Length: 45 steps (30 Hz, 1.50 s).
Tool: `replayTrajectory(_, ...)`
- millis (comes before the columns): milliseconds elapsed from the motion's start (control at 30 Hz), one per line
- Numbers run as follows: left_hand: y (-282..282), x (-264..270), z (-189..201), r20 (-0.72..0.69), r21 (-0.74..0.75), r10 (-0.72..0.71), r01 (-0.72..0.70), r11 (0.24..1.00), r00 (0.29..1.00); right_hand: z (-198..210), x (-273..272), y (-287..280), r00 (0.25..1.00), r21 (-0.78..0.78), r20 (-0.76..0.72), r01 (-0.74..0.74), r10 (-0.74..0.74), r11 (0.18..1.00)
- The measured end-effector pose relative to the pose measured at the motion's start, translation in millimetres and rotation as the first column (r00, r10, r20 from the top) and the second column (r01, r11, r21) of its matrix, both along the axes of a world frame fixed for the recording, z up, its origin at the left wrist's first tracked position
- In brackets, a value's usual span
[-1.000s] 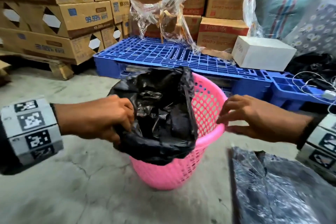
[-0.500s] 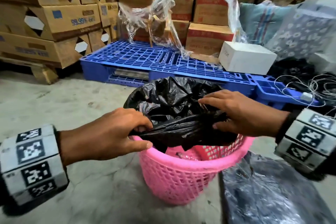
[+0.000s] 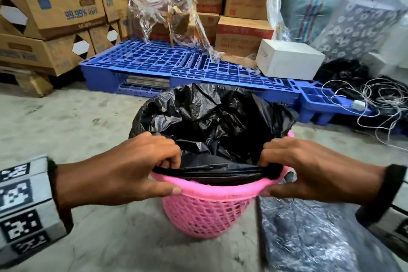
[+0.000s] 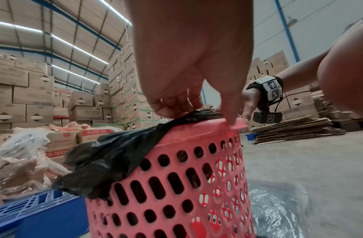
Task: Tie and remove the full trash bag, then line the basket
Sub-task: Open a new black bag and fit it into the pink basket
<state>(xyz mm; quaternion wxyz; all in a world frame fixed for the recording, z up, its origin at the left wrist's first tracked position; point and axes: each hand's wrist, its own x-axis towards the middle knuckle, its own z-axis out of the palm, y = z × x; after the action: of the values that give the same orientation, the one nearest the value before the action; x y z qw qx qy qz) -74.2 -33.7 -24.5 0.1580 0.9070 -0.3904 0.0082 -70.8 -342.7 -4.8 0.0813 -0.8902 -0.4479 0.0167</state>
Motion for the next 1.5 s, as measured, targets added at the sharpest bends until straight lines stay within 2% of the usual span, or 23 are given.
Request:
replayTrajectory(133, -3.6, -7.8, 3.2, 0.055, 0.052, -0.039, 0.037, 0.998, 0.998, -11.8, -10.3, -2.8, 0.996, 0.036, 0.082, 0.019, -0.022, 0.999)
replayTrajectory(300, -7.1, -20.9, 3.8, 0.177, 0.223, -0.139, 0.098, 0.970, 0.974, -25.8, -17.9, -14.9, 0.963, 0.037, 0.263, 0.048, -0.056, 0.998)
replayTrajectory(400, -12.2, -28.8, -3.1, 0.251, 0.360, -0.197, 0.098, 0.928, 0.948, -34.1, -19.7, -22.4, 0.928, 0.061, 0.373, 0.001, -0.024, 0.998)
replayTrajectory(500, -13.8, -33.4, -14.2, 0.265, 0.444, -0.226, 0.090, 0.891, 0.937, -46.1, -26.7, -25.4, 0.897, 0.004, 0.439, -0.053, 0.046, 0.999)
replayTrajectory(567, -11.7, -33.7, -19.2, 0.267, 0.428, -0.243, 0.111, 0.897, 0.933, -52.4, -30.0, -29.5, 0.891, -0.019, 0.448, -0.064, 0.066, 0.998)
replayTrajectory(633, -10.9, -36.5, -18.0, 0.247, 0.311, -0.232, 0.150, 0.938, 0.941, -53.4, -29.7, -34.7, 0.894, -0.002, 0.446, -0.051, 0.046, 0.999)
replayTrajectory(733, -13.7, -35.6, -13.6, 0.268, 0.140, -0.117, 0.082, 0.987, 0.956, -47.8, -26.3, -39.2, 0.900, 0.024, 0.436, -0.008, -0.004, 1.000)
replayTrajectory(833, -15.2, -22.4, -13.2, 0.301, 0.227, -0.080, 0.010, 0.974, 0.950, -40.2, -19.2, -39.3, 0.892, -0.022, 0.451, 0.034, -0.020, 0.999)
replayTrajectory(933, -12.2, -12.9, -15.6, 0.263, 0.336, -0.138, 0.044, 0.941, 0.955, -29.7, -8.9, -43.5, 0.888, -0.054, 0.456, 0.098, -0.063, 0.994)
replayTrajectory(1067, -5.2, -8.1, -9.5, 0.275, 0.355, -0.183, 0.077, 0.932, 0.944, -23.9, 1.5, -47.2, 0.880, -0.131, 0.474, 0.112, -0.037, 0.985)
replayTrajectory(1133, 1.7, -3.3, -7.8, 0.289, 0.355, -0.210, 0.099, 0.929, 0.934, -22.6, 3.3, -45.4, 0.887, -0.109, 0.460, 0.114, -0.051, 0.988)
replayTrajectory(1233, 19.4, 4.5, -5.5, 0.298, 0.325, -0.225, 0.123, 0.938, 0.928, -20.7, 7.5, -44.6, 0.906, 0.012, 0.405, 0.126, -0.120, 0.992)
replayTrajectory(1367, 46.8, 14.1, 0.3, 0.292, 0.338, -0.187, 0.082, 0.938, 0.938, -20.7, 5.4, -36.9, 0.900, 0.027, 0.429, 0.070, -0.075, 0.997)
replayTrajectory(1500, 71.9, 20.7, 1.1, 0.268, 0.403, -0.127, 0.008, 0.915, 0.955, -23.5, -12.3, -11.0, 0.921, 0.012, 0.387, -0.049, 0.041, 0.999)
